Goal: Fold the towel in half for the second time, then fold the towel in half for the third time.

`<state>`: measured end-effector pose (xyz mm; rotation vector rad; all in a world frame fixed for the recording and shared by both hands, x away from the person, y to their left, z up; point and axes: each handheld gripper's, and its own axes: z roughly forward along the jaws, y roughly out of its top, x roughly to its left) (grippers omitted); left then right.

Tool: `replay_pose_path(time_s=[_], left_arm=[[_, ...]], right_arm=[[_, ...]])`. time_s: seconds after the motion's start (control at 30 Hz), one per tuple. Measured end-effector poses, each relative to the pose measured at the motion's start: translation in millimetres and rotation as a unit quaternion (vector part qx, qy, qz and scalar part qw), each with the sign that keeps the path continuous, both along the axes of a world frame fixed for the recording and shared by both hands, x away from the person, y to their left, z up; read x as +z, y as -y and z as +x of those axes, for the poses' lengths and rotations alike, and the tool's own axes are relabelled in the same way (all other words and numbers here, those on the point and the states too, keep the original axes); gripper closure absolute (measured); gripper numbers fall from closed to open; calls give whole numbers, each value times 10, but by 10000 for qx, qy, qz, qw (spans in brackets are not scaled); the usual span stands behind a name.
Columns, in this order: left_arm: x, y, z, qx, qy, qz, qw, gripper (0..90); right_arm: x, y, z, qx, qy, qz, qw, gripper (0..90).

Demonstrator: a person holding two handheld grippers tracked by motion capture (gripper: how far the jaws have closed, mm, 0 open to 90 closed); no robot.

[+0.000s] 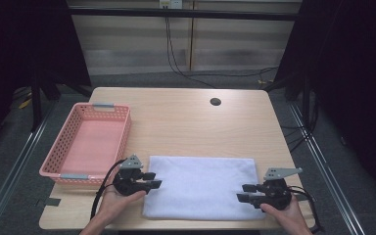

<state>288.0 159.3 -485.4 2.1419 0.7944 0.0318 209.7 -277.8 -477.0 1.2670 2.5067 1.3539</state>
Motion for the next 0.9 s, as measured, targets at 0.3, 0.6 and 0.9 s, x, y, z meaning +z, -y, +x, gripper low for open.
replay_pose_path(time_s=[0.3, 0.6, 0.9], left_arm=[[-105, 113, 45, -90, -14, 160, 9998, 573], [-111, 388, 48, -186, -81, 75, 9998, 546], [76, 263, 134, 67, 87, 164, 9998, 508]], right_arm=[[-132, -122, 85, -23, -14, -726, 9974, 491], [-140, 154, 70, -375, 71, -841, 9957, 496], [16, 283, -245, -618, 393, -564, 9957, 368]])
